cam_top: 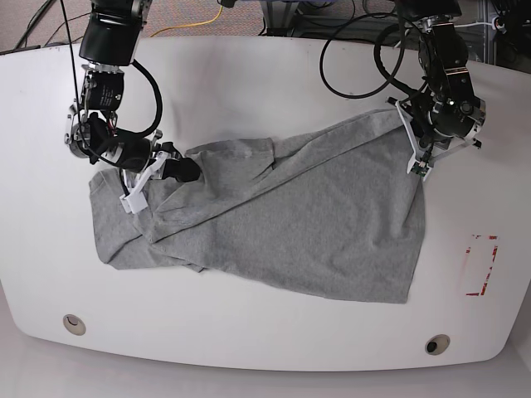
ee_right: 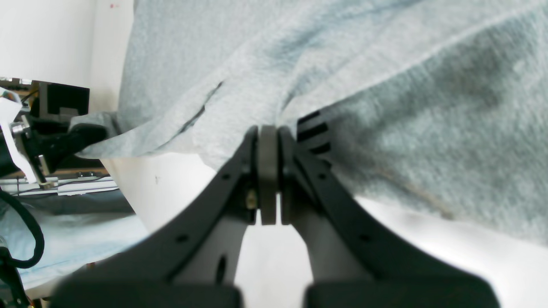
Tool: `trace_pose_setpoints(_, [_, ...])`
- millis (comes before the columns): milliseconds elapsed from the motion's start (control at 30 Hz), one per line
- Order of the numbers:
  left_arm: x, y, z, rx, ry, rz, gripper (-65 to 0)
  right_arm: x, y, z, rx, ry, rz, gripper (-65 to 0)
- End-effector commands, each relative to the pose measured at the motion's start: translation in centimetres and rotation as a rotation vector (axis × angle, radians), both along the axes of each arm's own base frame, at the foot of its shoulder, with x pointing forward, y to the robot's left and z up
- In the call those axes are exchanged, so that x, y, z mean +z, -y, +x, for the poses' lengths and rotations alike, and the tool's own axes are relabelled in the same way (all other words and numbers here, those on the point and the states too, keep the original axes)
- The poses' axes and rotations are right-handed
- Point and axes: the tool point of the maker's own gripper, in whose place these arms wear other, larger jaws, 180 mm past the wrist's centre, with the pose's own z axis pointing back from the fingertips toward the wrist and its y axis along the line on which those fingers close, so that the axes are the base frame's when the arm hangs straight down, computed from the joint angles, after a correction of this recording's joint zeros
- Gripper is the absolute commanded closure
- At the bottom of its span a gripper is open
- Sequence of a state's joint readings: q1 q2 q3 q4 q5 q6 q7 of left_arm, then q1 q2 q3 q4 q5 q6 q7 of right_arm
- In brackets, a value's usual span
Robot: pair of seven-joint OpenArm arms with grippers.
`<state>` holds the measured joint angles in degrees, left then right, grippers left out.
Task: Layout the t-shirt on the table in an organized manner, then fold the t-shirt properly
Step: 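Drag the held shirt edge with the right gripper toward the left gripper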
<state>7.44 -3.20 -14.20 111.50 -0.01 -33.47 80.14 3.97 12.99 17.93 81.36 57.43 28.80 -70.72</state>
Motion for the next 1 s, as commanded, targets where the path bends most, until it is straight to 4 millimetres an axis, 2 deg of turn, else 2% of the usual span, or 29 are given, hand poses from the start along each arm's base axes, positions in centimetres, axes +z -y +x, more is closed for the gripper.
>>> trace_pose_setpoints(0, [0.7,-0.2,0.6,-0.001,0.028,0.007,0.0,1.3,0.3,1.0,-0.008,0.045,0.007,-0.2])
trace_pose_setpoints(133, [0.8,-0.4,0.5,0.0,0.027,0.012,0.0,1.3,0.3,1.0,-0.01,0.045,0.008,-4.9])
trace_pose_setpoints(333, [0.8,-0.6,0.6,-0.001,0.027,0.02,0.0,1.1,0.4,1.1,-0.032,0.025,0.015,-30.0])
trace_pose_setpoints(400, [0.8,-0.6,0.6,-0.001,0.027,0.02,0.0,1.1,0.5,1.1,-0.043,0.013,0.019,-33.1])
trace_pose_setpoints(567, [0.8,-0.7,0.5,0.0,0.027,0.02,0.0,1.1,0.4,1.2,-0.049,0.008,0.023,-33.5])
trace_pose_setpoints(800, [0.8,-0.7,0.5,0.0,0.027,0.02,0.0,-1.1,0.8,1.2,-0.075,-0.071,0.058,-40.9])
trace_pose_setpoints(967, [0.8,-0.7,0.5,0.0,0.027,0.02,0.0,-2.3,0.9,1.0,-0.096,-0.108,0.08,-42.6])
